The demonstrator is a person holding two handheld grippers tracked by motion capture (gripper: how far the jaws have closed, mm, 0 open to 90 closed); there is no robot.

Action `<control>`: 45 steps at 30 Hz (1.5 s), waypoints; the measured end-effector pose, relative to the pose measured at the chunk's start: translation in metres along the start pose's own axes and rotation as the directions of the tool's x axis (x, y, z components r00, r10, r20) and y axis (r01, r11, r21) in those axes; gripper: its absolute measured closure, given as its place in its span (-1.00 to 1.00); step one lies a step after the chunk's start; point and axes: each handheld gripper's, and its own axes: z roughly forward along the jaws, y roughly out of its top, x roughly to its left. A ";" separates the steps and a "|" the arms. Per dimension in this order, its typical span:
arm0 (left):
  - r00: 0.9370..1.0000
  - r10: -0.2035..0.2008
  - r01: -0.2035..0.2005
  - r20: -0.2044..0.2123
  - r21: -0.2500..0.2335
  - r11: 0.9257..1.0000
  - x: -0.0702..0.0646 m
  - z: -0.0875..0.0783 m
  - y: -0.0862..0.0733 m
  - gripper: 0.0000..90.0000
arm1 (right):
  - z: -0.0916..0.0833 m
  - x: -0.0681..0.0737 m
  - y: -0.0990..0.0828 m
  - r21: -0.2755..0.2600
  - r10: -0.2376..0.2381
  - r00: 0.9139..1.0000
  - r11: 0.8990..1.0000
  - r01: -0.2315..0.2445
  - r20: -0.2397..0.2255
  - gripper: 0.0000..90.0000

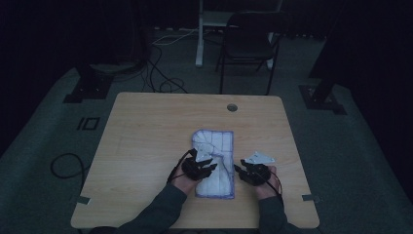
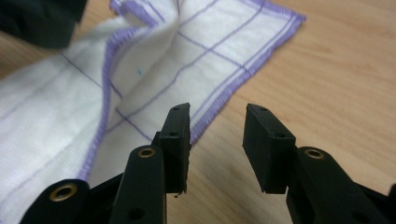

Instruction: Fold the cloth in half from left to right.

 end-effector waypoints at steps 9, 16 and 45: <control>0.999 -0.034 0.034 -0.002 -0.005 0.999 -0.002 -0.010 -0.030 0.55 | -0.006 0.009 0.020 -0.069 -0.040 0.999 0.997 0.039 -0.013 0.40; 0.999 -0.053 0.053 0.008 0.002 0.999 -0.004 -0.016 -0.044 0.52 | 0.002 0.022 0.039 -0.090 -0.086 0.995 0.993 0.081 -0.047 0.41; 0.996 -0.085 0.085 0.019 0.012 0.996 -0.005 -0.014 -0.058 0.50 | 0.078 0.049 0.073 0.017 -0.207 0.974 0.978 0.210 -0.090 0.41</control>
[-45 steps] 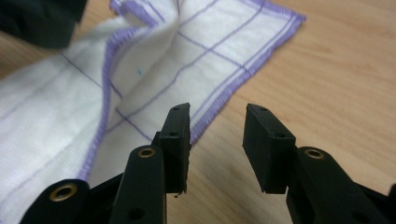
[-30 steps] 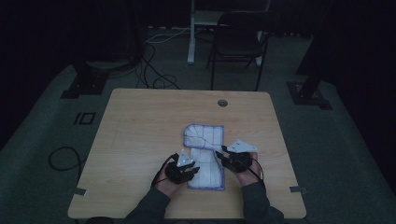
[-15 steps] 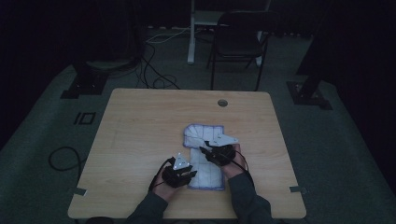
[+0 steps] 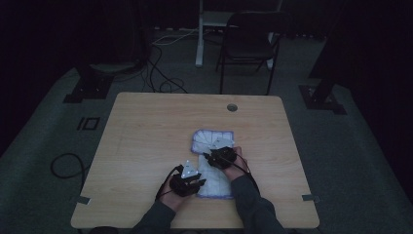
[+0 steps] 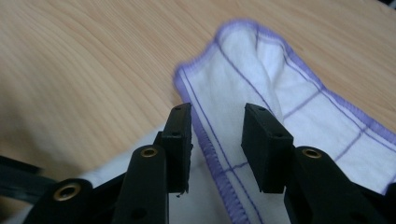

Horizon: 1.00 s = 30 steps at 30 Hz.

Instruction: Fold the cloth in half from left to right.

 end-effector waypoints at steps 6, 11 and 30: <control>1.000 0.007 -0.007 0.001 0.003 1.000 0.000 0.000 0.000 0.50 | 0.008 -0.010 -0.006 0.032 0.008 0.999 0.999 -0.010 0.042 0.43; 1.000 0.006 -0.006 0.003 0.003 1.000 0.000 0.000 0.000 0.49 | 0.008 -0.020 -0.007 0.044 0.016 0.997 0.999 -0.020 0.071 0.43; 1.000 -0.005 0.005 0.012 -0.006 1.000 0.000 0.001 -0.001 0.48 | 0.016 -0.029 -0.013 0.080 0.016 0.998 0.997 -0.022 0.068 0.48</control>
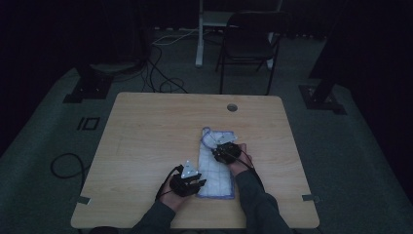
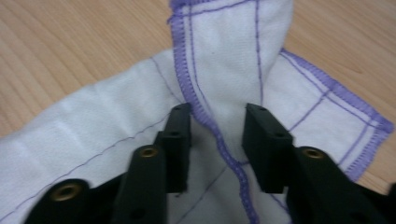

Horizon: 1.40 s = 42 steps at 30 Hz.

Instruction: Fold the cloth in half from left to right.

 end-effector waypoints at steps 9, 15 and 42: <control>1.000 0.002 -0.002 0.002 0.002 1.000 0.001 0.000 0.000 0.47 | -0.007 -0.021 -0.005 -0.019 0.106 0.994 0.994 -0.105 0.028 0.73; 1.000 0.002 -0.002 0.003 0.003 1.000 0.000 0.000 0.000 0.47 | -0.012 -0.033 -0.010 -0.019 0.157 0.986 0.988 -0.156 0.052 0.90; 1.000 0.001 -0.001 0.010 -0.003 1.000 0.001 -0.002 0.001 0.41 | -0.020 -0.049 -0.031 0.020 0.195 0.969 0.980 -0.200 0.149 0.38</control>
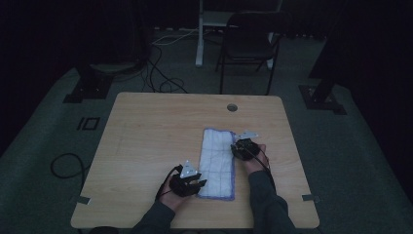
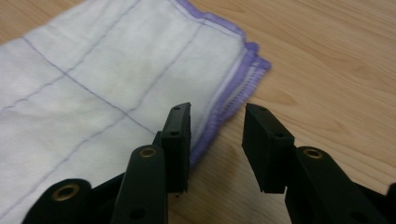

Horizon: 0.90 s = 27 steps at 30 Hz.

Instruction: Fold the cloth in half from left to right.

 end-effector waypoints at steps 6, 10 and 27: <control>1.000 -0.016 0.016 -0.017 -0.013 1.000 0.009 -0.004 0.004 0.39 | -0.004 -0.012 -0.006 0.018 0.039 0.998 0.999 -0.040 0.043 0.34; 0.999 -0.029 0.028 -0.026 -0.026 0.999 0.016 -0.007 0.008 0.39 | -0.009 -0.015 -0.007 -0.002 0.030 0.999 1.000 -0.030 0.019 0.29; 0.994 -0.082 0.077 -0.072 -0.067 0.995 0.044 -0.001 0.029 0.39 | -0.014 -0.016 -0.006 -0.034 0.038 0.998 0.999 -0.039 -0.043 0.27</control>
